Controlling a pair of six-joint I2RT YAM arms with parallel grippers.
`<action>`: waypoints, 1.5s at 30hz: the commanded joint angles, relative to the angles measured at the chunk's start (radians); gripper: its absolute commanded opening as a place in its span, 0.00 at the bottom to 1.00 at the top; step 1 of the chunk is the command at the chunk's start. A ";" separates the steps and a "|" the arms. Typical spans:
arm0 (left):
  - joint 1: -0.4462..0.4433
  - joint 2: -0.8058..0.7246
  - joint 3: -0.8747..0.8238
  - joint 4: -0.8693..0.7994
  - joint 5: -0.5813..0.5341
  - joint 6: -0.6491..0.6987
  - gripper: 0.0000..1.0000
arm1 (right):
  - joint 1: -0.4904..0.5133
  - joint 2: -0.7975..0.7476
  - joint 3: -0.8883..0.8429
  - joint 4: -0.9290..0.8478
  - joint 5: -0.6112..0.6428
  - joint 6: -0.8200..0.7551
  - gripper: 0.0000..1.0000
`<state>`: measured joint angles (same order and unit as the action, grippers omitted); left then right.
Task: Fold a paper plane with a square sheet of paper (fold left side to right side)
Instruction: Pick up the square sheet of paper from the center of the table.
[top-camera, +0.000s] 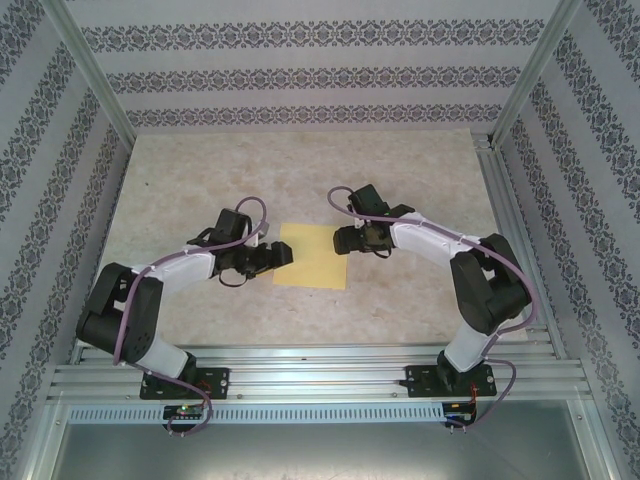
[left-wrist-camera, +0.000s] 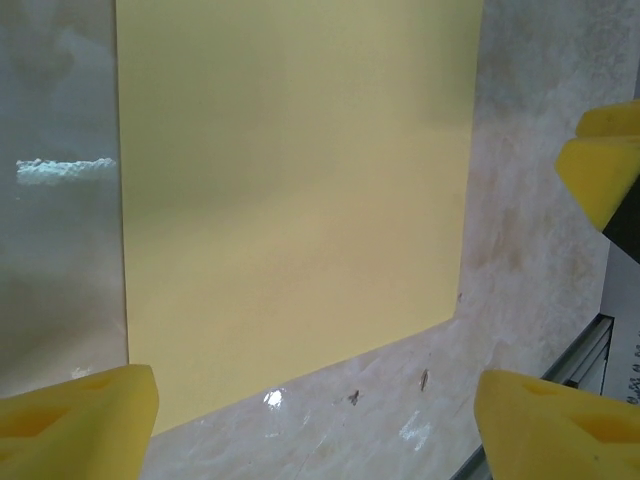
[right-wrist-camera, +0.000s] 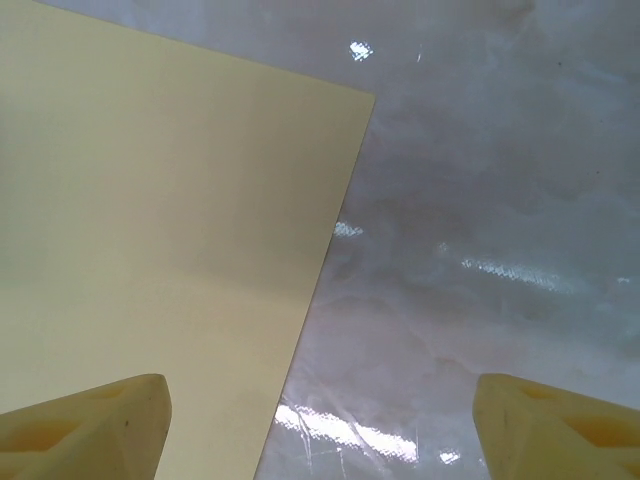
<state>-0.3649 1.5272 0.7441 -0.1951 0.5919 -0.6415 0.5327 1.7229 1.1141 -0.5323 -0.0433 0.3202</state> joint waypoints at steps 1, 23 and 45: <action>-0.013 0.040 0.043 0.051 -0.028 -0.025 0.82 | 0.007 0.035 0.052 -0.024 0.021 -0.010 0.76; -0.059 0.179 0.117 0.015 -0.076 -0.004 0.84 | -0.028 0.294 0.293 -0.034 -0.017 0.016 0.76; -0.095 0.222 0.103 0.076 -0.073 -0.026 0.84 | 0.038 0.272 0.179 0.065 -0.197 0.153 0.71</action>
<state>-0.4282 1.6993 0.8486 -0.1600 0.5144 -0.6598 0.5262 1.9965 1.3170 -0.4702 -0.1112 0.4294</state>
